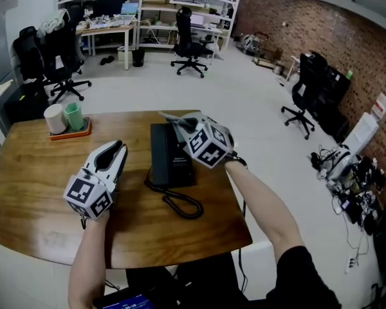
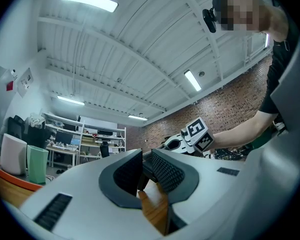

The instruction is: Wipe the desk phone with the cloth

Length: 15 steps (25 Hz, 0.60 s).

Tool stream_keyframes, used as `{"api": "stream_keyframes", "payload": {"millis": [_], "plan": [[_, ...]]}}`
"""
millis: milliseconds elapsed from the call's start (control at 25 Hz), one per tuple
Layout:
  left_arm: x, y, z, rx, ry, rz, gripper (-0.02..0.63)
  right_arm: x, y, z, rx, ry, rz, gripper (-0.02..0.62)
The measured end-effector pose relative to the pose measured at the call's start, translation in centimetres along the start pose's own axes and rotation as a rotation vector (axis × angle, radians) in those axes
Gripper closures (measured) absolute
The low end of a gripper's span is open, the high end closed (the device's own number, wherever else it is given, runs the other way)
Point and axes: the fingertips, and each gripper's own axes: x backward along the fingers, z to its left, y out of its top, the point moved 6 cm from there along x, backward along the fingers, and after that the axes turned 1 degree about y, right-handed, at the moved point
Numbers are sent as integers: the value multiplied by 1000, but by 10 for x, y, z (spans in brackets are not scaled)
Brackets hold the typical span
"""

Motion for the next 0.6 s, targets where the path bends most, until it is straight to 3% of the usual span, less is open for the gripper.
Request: {"api": "stream_keyframes", "payload": {"millis": [320,520,600], "plan": [[-1,3,1,-7,-3,3,565,59,-4,81,260,219,-26,569],[-1,0,2,-5,-2,5,565,103,-12,135,432,454,-16,569],[-1,-1,3,-7,-2,5,565,109,-11,129,424,492,-16,569]]}}
